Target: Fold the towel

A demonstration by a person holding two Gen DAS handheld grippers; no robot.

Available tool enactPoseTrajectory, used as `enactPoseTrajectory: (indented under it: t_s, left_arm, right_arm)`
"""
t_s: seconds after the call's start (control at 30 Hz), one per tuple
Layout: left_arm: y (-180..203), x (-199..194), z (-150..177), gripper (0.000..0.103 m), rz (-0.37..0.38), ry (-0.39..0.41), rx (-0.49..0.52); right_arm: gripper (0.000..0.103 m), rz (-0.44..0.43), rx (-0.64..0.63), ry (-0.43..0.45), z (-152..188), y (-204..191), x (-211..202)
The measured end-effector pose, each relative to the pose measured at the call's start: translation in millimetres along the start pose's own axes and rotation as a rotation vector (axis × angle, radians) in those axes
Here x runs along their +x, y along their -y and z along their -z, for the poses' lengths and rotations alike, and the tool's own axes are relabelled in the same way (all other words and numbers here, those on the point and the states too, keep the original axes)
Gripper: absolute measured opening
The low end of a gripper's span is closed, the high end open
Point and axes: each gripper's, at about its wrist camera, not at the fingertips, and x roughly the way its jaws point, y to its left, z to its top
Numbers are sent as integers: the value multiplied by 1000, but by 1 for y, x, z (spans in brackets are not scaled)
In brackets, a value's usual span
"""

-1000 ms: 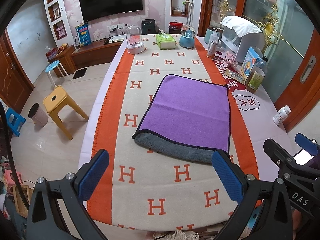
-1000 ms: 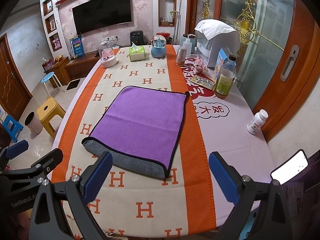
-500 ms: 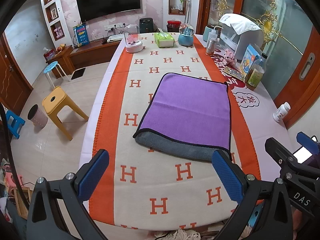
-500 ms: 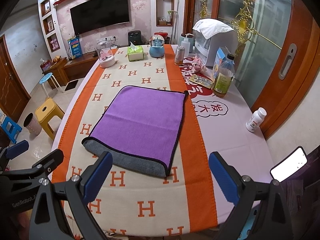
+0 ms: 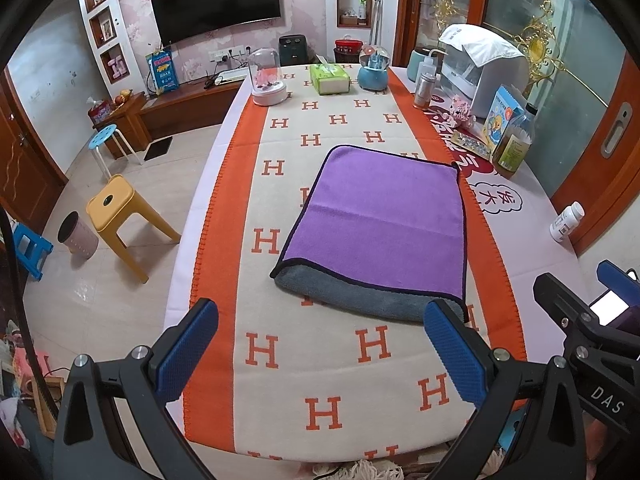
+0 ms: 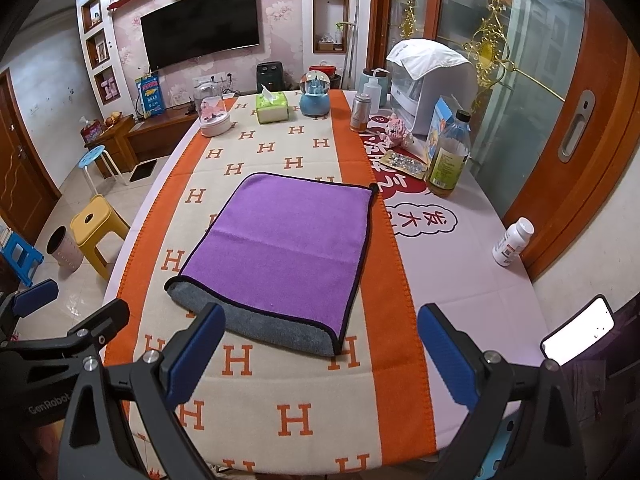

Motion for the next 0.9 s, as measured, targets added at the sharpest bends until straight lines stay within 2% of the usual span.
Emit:
enactPoseTrajectory:
  t_s: [0.63, 0.9]
  left_arm:
    - [-1, 4, 4, 102, 3, -2, 9]
    - [-11, -1, 4, 102, 23, 7, 45]
  right_arm:
    - [97, 6, 12, 2, -1, -2, -7]
    - [97, 26, 33, 14, 13, -13, -10]
